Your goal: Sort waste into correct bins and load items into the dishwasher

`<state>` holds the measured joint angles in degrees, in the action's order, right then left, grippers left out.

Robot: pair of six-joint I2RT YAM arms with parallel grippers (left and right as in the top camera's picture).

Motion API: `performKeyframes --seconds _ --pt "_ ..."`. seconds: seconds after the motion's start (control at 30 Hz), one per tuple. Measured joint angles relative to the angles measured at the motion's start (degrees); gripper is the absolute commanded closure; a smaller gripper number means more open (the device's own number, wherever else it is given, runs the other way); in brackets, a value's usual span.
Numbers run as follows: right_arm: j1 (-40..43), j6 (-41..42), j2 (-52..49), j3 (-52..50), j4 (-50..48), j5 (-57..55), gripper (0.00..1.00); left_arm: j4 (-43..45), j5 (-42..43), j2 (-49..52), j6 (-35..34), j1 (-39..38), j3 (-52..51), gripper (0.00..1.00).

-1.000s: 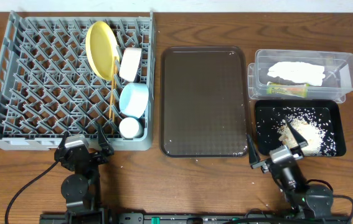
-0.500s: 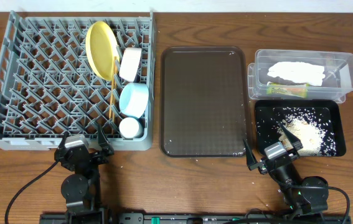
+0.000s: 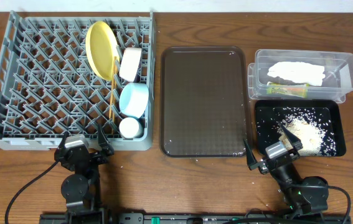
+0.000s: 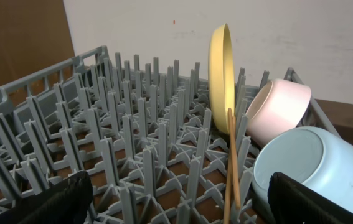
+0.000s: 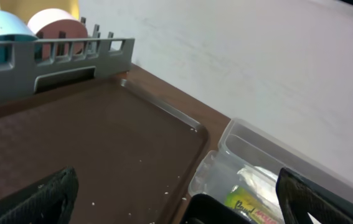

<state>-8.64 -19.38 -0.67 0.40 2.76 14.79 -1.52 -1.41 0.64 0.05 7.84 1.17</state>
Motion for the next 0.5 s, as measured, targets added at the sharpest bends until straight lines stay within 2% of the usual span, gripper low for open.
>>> performKeyframes --seconds 0.5 --pt "0.00 6.27 0.00 0.00 0.00 -0.04 0.01 0.00 0.00 -0.02 0.00 0.00 0.00 0.10"
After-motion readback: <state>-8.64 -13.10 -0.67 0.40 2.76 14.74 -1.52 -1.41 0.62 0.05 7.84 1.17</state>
